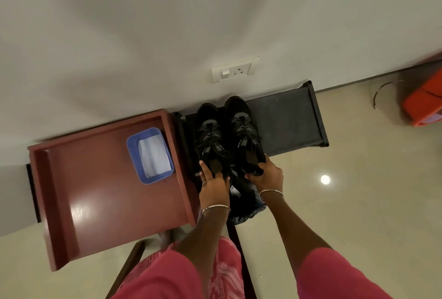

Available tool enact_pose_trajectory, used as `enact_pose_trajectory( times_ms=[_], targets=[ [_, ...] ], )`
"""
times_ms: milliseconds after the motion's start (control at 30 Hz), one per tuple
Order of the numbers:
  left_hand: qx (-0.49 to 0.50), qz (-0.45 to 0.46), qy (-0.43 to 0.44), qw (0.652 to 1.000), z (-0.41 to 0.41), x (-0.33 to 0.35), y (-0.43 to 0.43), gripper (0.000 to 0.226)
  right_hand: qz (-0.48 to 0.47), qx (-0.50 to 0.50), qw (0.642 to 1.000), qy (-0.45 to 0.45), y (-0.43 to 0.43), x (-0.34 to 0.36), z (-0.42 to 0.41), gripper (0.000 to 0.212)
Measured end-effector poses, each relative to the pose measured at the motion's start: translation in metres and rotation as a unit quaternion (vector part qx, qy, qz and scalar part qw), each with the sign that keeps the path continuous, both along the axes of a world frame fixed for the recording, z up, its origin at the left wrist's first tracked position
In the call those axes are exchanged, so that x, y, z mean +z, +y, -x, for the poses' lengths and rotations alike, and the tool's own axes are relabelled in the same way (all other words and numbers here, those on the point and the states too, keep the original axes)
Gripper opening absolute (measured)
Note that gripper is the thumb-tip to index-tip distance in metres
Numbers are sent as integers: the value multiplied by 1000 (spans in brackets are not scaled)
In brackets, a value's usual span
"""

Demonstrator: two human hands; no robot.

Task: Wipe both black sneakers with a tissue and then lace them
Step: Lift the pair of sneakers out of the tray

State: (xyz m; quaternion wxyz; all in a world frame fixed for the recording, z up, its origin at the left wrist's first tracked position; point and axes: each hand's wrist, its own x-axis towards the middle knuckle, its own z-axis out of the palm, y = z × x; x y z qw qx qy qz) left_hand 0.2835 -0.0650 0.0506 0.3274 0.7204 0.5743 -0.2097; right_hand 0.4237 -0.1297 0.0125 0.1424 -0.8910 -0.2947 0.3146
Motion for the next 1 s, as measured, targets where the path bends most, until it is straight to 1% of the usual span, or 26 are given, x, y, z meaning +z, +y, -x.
enact_pose_trajectory(
  times_ms=[133, 267, 467, 567, 767, 900, 1000],
  targets=[
    [28, -13, 4, 1000, -7, -31, -4, 41, -4, -4, 1000, -3, 2, -30, -5, 47],
    [60, -40, -10, 997, -6, -61, -15, 36, -9, 7, 1000, 0, -2, -53, -10, 43],
    [59, -36, 0, 998, -6, -93, -22, 31, 27, 23, 999, 6, -4, -69, -9, 40],
    [66, -32, 3, 997, -6, -95, -23, 30, 47, 38, 998, 3, -3, -68, -6, 35],
    [66, 3, -25, 997, -23, -80, -22, 42, 66, 47, 997, 3, 0, -63, -10, 32],
    [76, 36, -5, 996, -36, -75, -19, 37, 77, 48, 996, -3, -2, -61, -10, 24],
    [70, 58, -7, 996, -33, -72, -15, 41, 100, 58, 993, 5, 0, -55, -7, 28]
  ],
)
